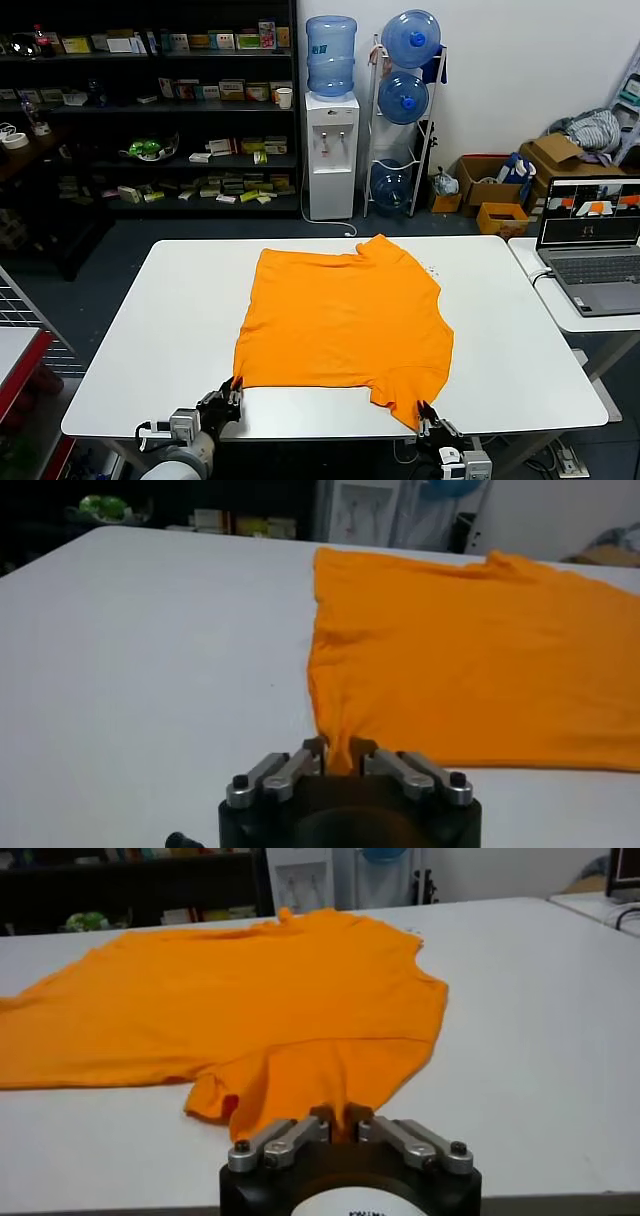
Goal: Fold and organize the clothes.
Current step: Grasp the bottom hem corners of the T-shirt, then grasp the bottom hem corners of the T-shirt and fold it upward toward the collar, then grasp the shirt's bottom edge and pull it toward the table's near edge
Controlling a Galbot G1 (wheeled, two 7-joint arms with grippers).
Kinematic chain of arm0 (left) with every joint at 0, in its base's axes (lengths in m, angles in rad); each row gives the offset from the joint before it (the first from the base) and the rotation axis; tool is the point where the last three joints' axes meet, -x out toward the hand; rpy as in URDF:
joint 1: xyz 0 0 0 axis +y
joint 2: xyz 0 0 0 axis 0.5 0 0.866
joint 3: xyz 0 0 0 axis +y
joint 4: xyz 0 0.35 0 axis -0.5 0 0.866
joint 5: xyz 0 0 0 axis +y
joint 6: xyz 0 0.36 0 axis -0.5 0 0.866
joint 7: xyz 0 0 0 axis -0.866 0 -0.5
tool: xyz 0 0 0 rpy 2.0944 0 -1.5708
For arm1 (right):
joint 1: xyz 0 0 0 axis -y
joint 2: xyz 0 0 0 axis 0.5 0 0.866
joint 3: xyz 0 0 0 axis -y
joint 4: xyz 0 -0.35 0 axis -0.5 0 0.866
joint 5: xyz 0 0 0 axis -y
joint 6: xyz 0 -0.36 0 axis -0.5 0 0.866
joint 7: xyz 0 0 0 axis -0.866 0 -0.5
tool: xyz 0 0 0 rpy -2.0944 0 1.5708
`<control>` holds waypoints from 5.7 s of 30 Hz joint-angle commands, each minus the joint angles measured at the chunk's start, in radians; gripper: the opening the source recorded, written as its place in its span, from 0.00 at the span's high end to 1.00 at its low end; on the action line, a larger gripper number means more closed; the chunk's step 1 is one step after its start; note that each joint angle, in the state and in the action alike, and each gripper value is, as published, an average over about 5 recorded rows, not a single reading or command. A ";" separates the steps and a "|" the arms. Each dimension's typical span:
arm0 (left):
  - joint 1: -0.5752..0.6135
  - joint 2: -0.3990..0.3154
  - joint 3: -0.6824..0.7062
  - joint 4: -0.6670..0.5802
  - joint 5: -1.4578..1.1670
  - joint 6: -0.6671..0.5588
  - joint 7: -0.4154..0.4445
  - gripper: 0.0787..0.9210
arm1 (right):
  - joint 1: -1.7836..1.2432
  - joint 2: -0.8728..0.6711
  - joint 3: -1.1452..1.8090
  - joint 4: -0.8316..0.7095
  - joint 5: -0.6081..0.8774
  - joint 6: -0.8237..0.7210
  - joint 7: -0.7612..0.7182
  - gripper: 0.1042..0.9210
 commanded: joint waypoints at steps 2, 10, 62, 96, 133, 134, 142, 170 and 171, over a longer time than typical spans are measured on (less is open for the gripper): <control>0.007 0.001 0.003 -0.013 -0.002 0.004 -0.002 0.92 | -0.004 -0.003 0.000 0.006 0.010 0.002 0.002 0.97; 0.064 0.033 -0.018 -0.119 -0.053 0.009 -0.022 0.98 | -0.092 -0.060 0.016 0.113 0.046 0.014 0.012 0.97; -0.418 0.012 0.135 0.187 -0.204 -0.028 -0.059 0.98 | 0.559 -0.212 -0.270 -0.215 0.230 0.020 0.186 0.94; -0.214 0.047 0.031 0.090 -0.223 0.073 -0.044 0.12 | 0.279 -0.304 -0.056 -0.112 0.343 -0.075 0.082 0.12; -0.266 0.046 0.078 0.126 -0.209 0.066 -0.042 0.77 | 0.310 -0.307 -0.084 -0.136 0.376 -0.074 0.104 0.86; -0.262 0.048 0.076 0.119 -0.209 0.065 -0.044 0.80 | 0.308 -0.310 -0.083 -0.133 0.378 -0.073 0.106 0.89; -0.204 0.102 0.047 0.009 -0.239 0.067 -0.076 0.99 | 0.255 -0.357 -0.060 -0.061 0.411 -0.074 0.129 0.98; 0.233 0.182 -0.108 -0.324 -0.349 0.145 -0.171 0.93 | -0.165 -0.411 0.080 0.216 0.361 -0.103 0.206 0.90; 0.233 0.182 -0.112 -0.328 -0.348 0.148 -0.170 0.90 | -0.166 -0.411 0.082 0.218 0.358 -0.103 0.208 0.86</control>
